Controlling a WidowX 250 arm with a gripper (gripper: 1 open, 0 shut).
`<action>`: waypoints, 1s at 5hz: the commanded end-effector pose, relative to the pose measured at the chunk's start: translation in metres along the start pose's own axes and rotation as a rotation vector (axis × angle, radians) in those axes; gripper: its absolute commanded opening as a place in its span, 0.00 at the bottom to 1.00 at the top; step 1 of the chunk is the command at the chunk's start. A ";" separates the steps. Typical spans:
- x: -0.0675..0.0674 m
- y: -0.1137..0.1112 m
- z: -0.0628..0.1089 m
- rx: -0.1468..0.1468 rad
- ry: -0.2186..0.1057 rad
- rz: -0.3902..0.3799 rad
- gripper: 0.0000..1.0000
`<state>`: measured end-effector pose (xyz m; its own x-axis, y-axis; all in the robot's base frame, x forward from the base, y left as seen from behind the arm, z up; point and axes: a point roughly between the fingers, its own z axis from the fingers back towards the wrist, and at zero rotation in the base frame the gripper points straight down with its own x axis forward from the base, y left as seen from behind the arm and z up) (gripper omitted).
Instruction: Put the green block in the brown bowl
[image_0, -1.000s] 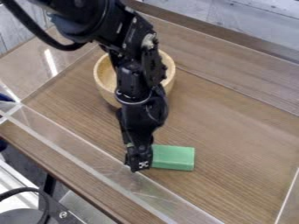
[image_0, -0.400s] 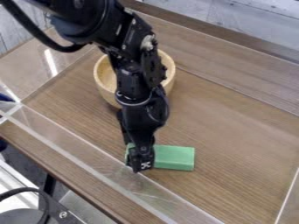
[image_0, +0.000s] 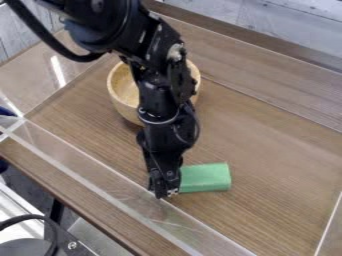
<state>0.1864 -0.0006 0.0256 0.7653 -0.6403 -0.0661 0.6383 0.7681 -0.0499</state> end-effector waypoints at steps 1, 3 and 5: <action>0.009 0.003 0.007 0.024 -0.026 -0.011 0.00; 0.018 -0.002 0.010 0.035 -0.041 -0.031 0.00; 0.025 -0.004 0.014 0.047 -0.056 -0.037 0.00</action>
<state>0.1905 -0.0177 0.0278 0.7435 -0.6664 -0.0549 0.6653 0.7455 -0.0391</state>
